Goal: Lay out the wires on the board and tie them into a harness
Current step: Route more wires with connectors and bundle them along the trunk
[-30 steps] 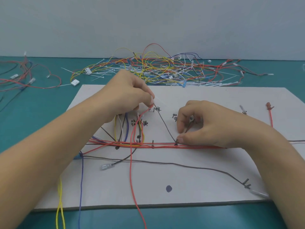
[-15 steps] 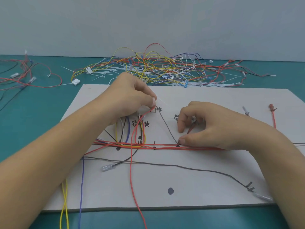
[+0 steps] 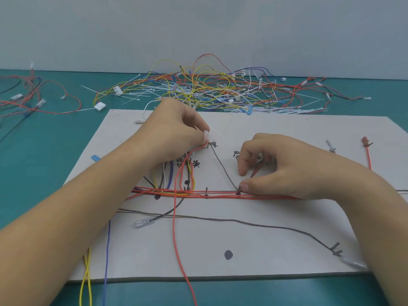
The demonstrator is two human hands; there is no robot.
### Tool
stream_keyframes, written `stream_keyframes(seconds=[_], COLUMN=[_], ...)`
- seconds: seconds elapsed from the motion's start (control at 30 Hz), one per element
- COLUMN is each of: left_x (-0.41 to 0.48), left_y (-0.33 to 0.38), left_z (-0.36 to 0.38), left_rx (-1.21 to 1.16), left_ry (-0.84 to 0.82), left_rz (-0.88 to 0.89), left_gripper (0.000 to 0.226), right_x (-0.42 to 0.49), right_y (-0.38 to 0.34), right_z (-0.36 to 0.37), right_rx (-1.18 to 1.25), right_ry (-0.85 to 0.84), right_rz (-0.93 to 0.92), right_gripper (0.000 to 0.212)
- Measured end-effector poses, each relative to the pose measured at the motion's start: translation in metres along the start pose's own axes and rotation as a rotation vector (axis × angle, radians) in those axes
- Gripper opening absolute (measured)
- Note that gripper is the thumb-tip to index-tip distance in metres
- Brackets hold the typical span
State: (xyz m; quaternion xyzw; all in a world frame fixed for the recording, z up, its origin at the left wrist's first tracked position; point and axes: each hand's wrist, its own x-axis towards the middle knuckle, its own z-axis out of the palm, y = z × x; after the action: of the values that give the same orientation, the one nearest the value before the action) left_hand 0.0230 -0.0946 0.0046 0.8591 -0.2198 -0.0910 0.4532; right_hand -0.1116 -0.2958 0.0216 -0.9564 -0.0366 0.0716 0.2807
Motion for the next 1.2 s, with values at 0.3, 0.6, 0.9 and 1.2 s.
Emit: stream_keyframes(seconds=[0.3,0.6,0.9,1.2], left_x=[-0.003,-0.005,-0.016,-0.039], left_y=[-0.001,0.002,0.015,0.019], left_z=[-0.001,-0.003,-0.017,-0.033], left_rx=[0.019,0.331,0.514,0.396], left_ry=[-0.032,-0.054,-0.185,-0.238], left_rz=[0.032,0.184,0.196,0.317], left_gripper=[0.013,0.011,0.034,0.023], right_x=[0.000,-0.002,-0.003,-0.002], right_y=[-0.001,-0.003,-0.005,-0.003], right_z=[0.000,0.000,-0.001,-0.001], right_rx=[-0.006,-0.004,-0.024,-0.034], right_ry=[0.000,0.000,0.005,-0.002], right_rz=[0.003,0.007,0.007,0.017], right_gripper=[0.023,0.023,0.022,0.022])
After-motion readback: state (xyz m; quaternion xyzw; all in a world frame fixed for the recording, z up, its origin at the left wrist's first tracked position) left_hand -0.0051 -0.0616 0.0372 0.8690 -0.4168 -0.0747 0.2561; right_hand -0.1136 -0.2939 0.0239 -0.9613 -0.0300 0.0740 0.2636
